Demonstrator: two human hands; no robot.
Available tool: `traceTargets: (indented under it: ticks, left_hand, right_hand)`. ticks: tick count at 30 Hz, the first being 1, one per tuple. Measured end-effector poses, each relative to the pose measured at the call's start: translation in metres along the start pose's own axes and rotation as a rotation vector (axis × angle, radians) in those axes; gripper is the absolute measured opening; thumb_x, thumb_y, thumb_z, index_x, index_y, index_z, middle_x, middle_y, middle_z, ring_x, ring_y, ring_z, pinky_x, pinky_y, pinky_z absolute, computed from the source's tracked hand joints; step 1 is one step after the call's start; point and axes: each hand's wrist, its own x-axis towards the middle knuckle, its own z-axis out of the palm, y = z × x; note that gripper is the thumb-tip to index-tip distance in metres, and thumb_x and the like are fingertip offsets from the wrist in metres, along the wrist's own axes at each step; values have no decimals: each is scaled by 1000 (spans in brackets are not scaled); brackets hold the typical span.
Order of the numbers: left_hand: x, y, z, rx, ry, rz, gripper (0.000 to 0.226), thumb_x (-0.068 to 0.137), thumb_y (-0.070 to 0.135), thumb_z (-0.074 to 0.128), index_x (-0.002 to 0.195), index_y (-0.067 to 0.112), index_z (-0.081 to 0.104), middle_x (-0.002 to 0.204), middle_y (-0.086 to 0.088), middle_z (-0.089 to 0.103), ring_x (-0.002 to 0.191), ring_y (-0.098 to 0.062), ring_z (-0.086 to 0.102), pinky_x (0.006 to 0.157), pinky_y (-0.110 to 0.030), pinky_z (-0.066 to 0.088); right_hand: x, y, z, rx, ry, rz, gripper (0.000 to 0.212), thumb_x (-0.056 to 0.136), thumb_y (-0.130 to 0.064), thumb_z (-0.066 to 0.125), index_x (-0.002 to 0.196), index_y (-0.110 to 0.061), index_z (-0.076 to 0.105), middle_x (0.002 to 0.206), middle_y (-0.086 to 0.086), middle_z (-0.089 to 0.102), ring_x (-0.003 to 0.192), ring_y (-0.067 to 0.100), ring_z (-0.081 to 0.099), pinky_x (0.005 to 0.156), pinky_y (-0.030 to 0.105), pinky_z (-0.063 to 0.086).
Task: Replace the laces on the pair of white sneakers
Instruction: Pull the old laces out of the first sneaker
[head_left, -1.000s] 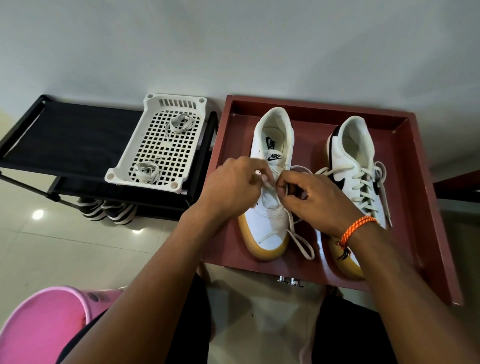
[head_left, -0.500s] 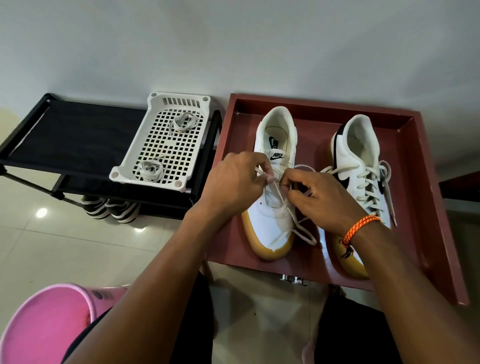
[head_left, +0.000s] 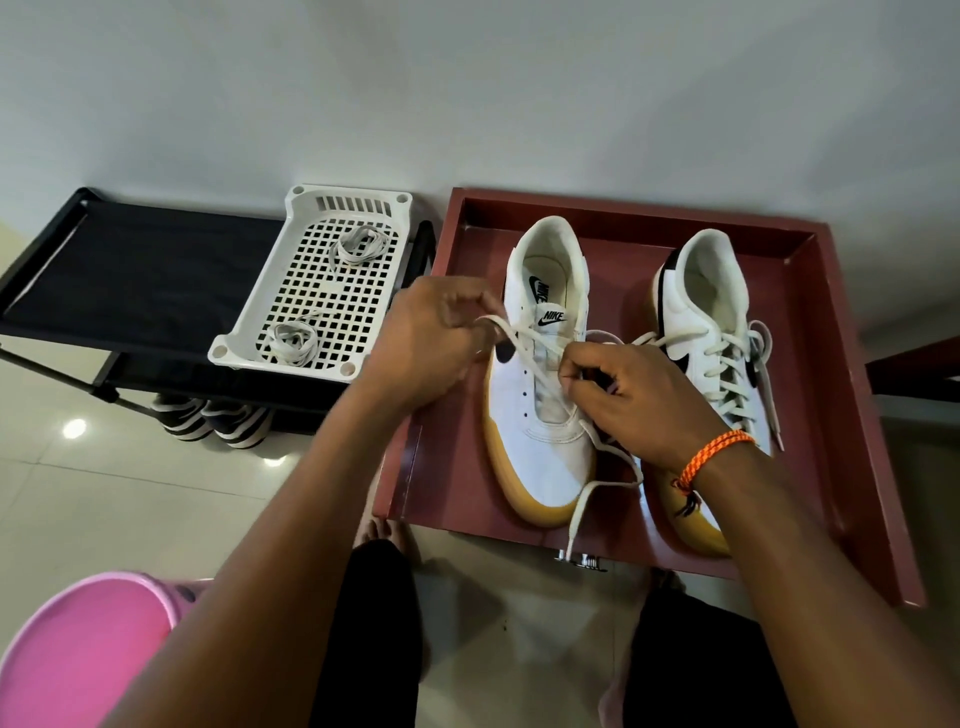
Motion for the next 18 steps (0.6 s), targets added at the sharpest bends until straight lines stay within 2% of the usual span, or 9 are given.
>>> traceTargets:
  ticks: [3, 6, 7, 9, 11, 15, 18]
  left_hand:
    - [-5, 1, 6, 178, -234, 23, 7, 94, 11, 77, 94, 17, 80, 50, 14, 62, 39, -3, 53, 43, -18, 40]
    - [-9, 3, 27, 214, -406, 18, 11, 88, 19, 85, 94, 16, 78, 57, 2, 70, 45, -14, 66, 43, -28, 49]
    - [-9, 2, 33, 216, -409, 35, 14, 87, 25, 86, 92, 17, 76, 60, -1, 71, 47, -15, 68, 44, -35, 54]
    - [-8, -2, 40, 247, -373, 70, 16, 89, 37, 81, 87, 23, 76, 65, -2, 74, 50, -13, 70, 57, -47, 62]
    - [-8, -6, 41, 239, -345, 73, 19, 88, 45, 74, 87, 27, 78, 66, -1, 76, 51, -11, 70, 66, -51, 63]
    - [-9, -5, 42, 209, -308, 90, 9, 88, 29, 73, 82, 26, 80, 58, 5, 73, 55, -5, 71, 72, -49, 62]
    - [-10, -2, 43, 209, -248, 121, 12, 85, 28, 70, 76, 27, 78, 57, 8, 71, 56, -6, 71, 68, -48, 62]
  right_hand:
    - [1, -2, 0, 9, 3, -9, 13, 96, -25, 62, 83, -27, 63, 71, -2, 61, 61, 14, 55, 62, 39, 51]
    - [1, -6, 0, 19, 0, 4, 14, 88, -36, 55, 81, -26, 61, 68, -1, 57, 61, 14, 54, 60, 40, 49]
    - [1, -7, 0, 23, 3, 10, 18, 84, -41, 51, 80, -26, 60, 68, -1, 56, 61, 14, 54, 60, 41, 49]
    - [1, -7, 0, 28, 6, 18, 22, 81, -43, 48, 80, -25, 60, 70, -1, 56, 63, 14, 54, 61, 41, 50]
    - [1, -7, 0, 30, 3, 21, 17, 83, -38, 51, 80, -26, 61, 72, -1, 59, 65, 13, 56, 62, 43, 51]
    - [1, -4, 1, 22, 13, 5, 10, 91, -25, 61, 82, -28, 63, 73, -2, 60, 65, 12, 58, 64, 45, 53]
    - [2, -5, 1, 27, 13, 10, 7, 89, -31, 58, 83, -29, 62, 72, -3, 61, 65, 13, 58, 63, 46, 53]
